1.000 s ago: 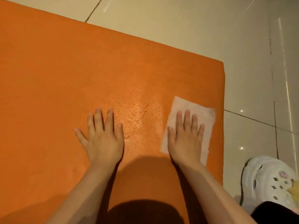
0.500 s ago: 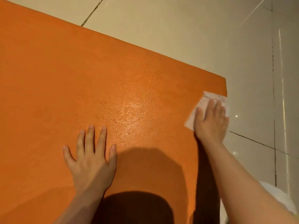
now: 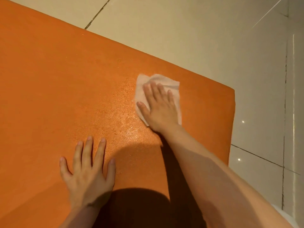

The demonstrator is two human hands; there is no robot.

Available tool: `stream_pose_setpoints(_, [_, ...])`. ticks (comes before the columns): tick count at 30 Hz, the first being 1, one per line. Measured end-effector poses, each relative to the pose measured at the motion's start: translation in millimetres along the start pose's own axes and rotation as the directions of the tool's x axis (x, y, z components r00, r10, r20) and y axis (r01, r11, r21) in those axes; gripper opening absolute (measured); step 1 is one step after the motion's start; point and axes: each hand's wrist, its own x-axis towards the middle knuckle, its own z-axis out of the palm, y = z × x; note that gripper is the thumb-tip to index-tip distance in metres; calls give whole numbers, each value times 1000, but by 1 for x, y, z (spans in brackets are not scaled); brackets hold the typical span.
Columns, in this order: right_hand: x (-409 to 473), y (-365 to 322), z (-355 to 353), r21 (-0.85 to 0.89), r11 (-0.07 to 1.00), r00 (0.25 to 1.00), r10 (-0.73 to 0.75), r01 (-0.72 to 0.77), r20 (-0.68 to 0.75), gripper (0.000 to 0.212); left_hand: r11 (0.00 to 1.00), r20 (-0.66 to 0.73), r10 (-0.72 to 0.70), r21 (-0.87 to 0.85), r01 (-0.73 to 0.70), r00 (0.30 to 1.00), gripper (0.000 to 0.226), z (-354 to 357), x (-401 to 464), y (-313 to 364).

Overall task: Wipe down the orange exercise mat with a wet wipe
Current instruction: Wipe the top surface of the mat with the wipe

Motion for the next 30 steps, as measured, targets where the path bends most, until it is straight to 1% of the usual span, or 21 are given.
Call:
stream_pose_setpoints(1, [4, 21, -4, -20, 998, 998, 63, -63, -23, 64, 1000, 18, 11, 2, -11, 1000, 60, 1, 1, -2])
stream_pose_setpoints(3, [4, 78, -14, -10, 961, 959, 274, -275, -67, 64, 1000, 40, -10, -4, 10, 999, 60, 1, 1, -1])
stream_pose_setpoints(5, [-6, 133, -25, 67, 873, 871, 487, -483, -65, 65, 997, 42, -66, -26, 68, 997, 58, -1, 1, 3])
stream_pose_setpoints(6, [-12, 151, -29, 116, 824, 825, 563, -554, -60, 66, 996, 43, -79, -36, 81, 996, 58, -2, 2, 5])
stream_pose_setpoints(8, [-17, 165, -29, 197, 750, 755, 652, -631, -63, 66, 996, 42, -80, -47, 82, 996, 57, -3, 3, 7])
stream_pose_setpoints(10, [-8, 158, -27, 213, 700, 703, 707, -682, -74, 64, 996, 34, -69, -53, 71, 997, 57, -2, 3, 7])
stream_pose_setpoints(11, [0, 150, -27, 206, 694, 695, 715, -690, -83, 62, 997, 31, -65, -49, 67, 997, 57, -2, 3, 6])
stream_pose_setpoints(12, [12, 139, -26, 189, 719, 716, 692, -669, -96, 61, 997, 29, -62, -37, 63, 998, 57, -2, 3, 6])
stream_pose_setpoints(13, [25, 124, -27, 161, 772, 767, 633, -616, -101, 60, 998, 29, -58, -23, 59, 998, 58, -2, 3, 6])
stream_pose_setpoints(14, [39, 105, -26, 128, 839, 835, 542, -529, -100, 59, 999, 33, -54, -9, 54, 998, 58, -1, 2, 6])
stream_pose_setpoints(15, [51, 82, -25, 101, 903, 900, 427, -418, -85, 59, 999, 37, -51, -3, 51, 998, 59, -1, 2, 6])
stream_pose_setpoints(16, [60, 57, -24, 92, 949, 950, 307, -301, -64, 60, 999, 39, -50, -3, 50, 998, 59, 0, 2, 6])
stream_pose_setpoints(17, [66, 33, -23, 102, 975, 978, 203, -197, -46, 60, 999, 37, -49, -9, 49, 998, 59, 1, 2, 6])
stream_pose_setpoints(18, [69, 16, -22, 115, 986, 991, 128, -123, -38, 61, 999, 29, -46, -18, 47, 998, 58, 1, 2, 6])
stream_pose_setpoints(20, [69, 10, -21, 116, 991, 997, 71, -68, -25, 61, 998, 25, -47, -29, 48, 999, 58, 1, 2, 6])
stream_pose_setpoints(21, [67, 20, -22, 105, 992, 996, 79, -76, -27, 60, 998, 28, -50, -33, 51, 998, 59, 1, 2, 5])
stream_pose_setpoints(22, [64, 37, -24, 97, 988, 992, 123, -119, -34, 60, 998, 29, -55, -37, 56, 998, 59, 1, 2, 4])
stream_pose_setpoints(24, [49, 84, -30, 97, 955, 957, 286, -279, -59, 60, 997, 26, -64, -35, 65, 998, 59, 1, 1, 6])
stream_pose_setpoints(25, [35, 108, -32, 108, 928, 928, 365, -356, -77, 60, 997, 24, -64, -34, 65, 998, 59, 1, 1, 6])
stream_pose_setpoints(27, [3, 145, -33, 147, 877, 871, 475, -457, -128, 60, 997, 19, -60, -41, 61, 998, 58, 0, 2, 6])
stream_pose_setpoints(30, [-22, 162, -28, 234, 772, 767, 627, -591, -133, 60, 997, 11, -58, -52, 58, 998, 58, -2, 2, 5])
